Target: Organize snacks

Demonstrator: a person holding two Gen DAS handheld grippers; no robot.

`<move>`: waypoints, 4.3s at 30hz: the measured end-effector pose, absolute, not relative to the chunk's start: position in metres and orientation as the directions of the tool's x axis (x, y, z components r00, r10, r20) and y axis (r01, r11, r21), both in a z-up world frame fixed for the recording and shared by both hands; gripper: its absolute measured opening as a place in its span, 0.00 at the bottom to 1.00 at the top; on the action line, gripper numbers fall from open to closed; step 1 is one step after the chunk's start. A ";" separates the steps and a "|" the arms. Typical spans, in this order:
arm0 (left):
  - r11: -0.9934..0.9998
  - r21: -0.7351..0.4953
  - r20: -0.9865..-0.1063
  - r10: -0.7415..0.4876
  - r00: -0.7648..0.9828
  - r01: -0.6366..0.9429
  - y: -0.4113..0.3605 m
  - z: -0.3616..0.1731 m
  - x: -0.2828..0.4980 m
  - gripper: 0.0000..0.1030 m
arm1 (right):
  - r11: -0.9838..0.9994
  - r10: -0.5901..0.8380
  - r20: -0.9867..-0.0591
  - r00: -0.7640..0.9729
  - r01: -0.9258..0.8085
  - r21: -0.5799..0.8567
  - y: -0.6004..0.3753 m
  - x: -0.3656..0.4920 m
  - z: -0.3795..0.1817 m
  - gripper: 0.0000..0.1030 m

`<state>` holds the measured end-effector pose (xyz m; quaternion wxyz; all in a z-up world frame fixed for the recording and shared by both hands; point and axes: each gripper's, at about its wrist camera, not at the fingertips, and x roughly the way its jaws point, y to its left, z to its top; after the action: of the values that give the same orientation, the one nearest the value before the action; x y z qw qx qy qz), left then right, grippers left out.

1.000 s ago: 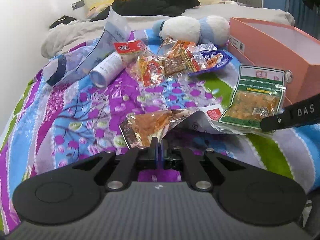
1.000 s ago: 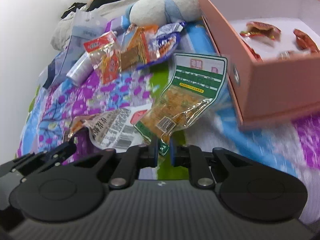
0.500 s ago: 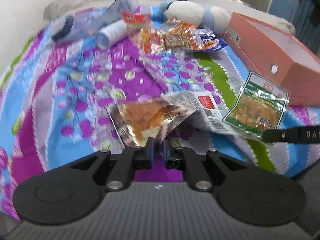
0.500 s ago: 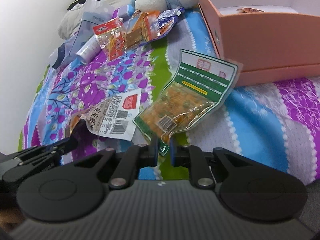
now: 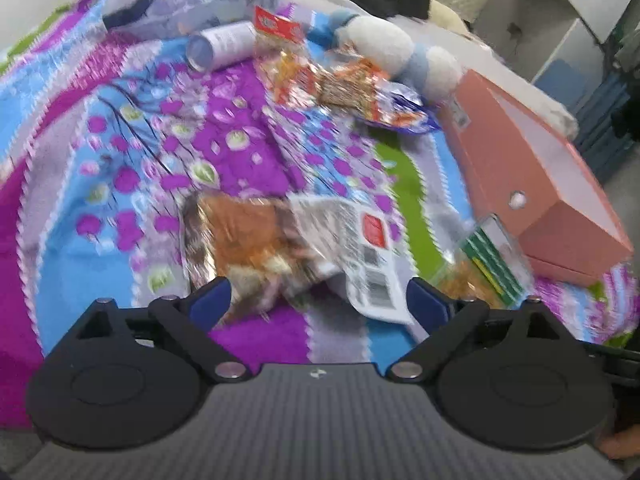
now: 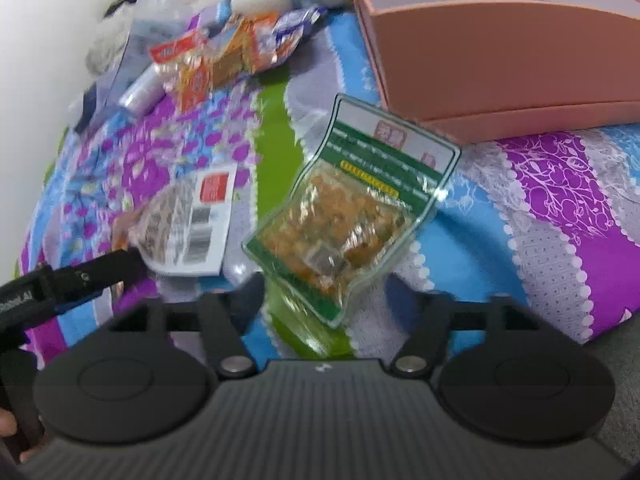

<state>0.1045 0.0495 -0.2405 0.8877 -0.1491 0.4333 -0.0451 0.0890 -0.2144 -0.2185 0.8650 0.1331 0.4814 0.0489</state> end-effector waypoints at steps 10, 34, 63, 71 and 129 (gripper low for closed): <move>0.966 -0.199 -0.804 -0.066 0.590 -0.164 0.060 -0.253 0.142 0.94 | 0.957 0.084 -0.802 0.591 0.177 0.231 -0.217 0.113 -0.229 0.71; 0.967 -0.154 -0.824 -0.011 0.567 -0.204 0.062 -0.281 0.146 0.95 | 0.990 0.061 -0.806 0.589 0.066 0.122 -0.193 0.108 -0.246 0.88; 0.967 -0.242 -0.733 -0.125 0.669 -0.085 0.051 -0.218 0.112 0.36 | 0.988 0.144 -0.732 0.666 -0.055 0.144 -0.197 0.090 -0.189 0.31; 0.961 -0.274 -0.710 -0.170 0.683 -0.045 0.052 -0.194 0.110 0.37 | 0.982 0.172 -0.701 0.692 -0.062 0.179 -0.207 0.084 -0.164 0.31; 0.872 -0.342 -0.700 -0.485 0.524 0.350 -0.189 -0.106 0.337 0.37 | 0.987 0.000 -0.614 0.790 0.099 0.127 -0.375 0.216 -0.089 0.13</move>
<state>0.3371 -0.1887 -0.1056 0.8693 -0.0794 0.4246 -0.2402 0.2161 -0.3752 -0.0895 0.9429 0.0763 0.3233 -0.0261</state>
